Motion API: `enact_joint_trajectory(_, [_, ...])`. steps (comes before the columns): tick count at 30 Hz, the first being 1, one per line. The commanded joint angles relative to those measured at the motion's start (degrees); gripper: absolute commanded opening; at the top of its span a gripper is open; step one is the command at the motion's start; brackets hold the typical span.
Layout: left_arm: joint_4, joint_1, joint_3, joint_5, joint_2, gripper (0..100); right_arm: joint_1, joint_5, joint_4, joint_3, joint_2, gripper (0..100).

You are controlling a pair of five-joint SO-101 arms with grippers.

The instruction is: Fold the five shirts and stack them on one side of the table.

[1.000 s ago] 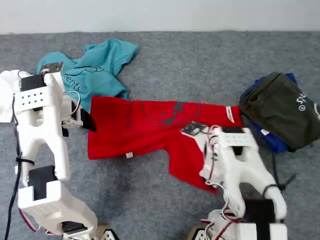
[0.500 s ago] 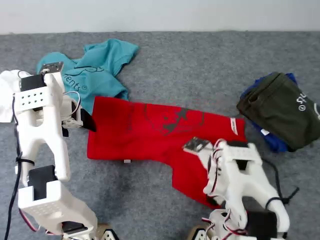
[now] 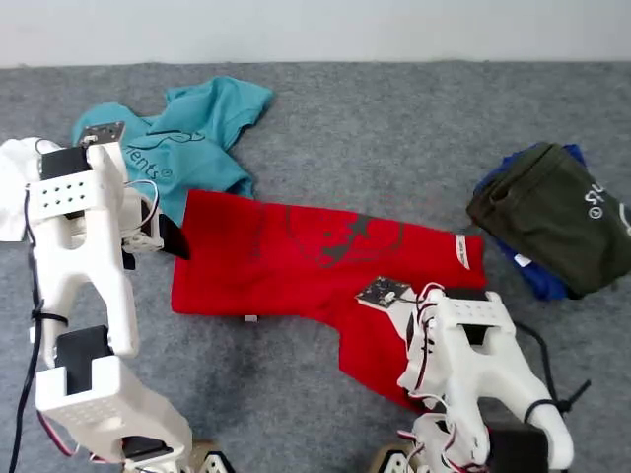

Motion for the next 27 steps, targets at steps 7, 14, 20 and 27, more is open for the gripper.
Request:
enact_joint_trajectory(7, [-13.0, 0.6, -1.9, 6.0, 0.3, 30, 0.5, 5.4, 21.8, -19.7, -0.2, 23.5])
enact_joint_trajectory(14, [-17.9, 0.8, -7.0, 10.8, 12.7, 30, 0.9, 5.1, 27.6, -33.7, -0.1, 23.5])
enact_joint_trajectory(20, [-14.4, 6.9, -17.2, 11.2, 22.1, 30, 0.9, 5.0, 27.4, -35.3, 0.0, 23.5])
enact_joint_trajectory(27, [-11.9, 8.5, -32.1, 11.3, 32.1, 30, 0.9, 0.8, 27.5, -35.3, -0.1, 23.5])
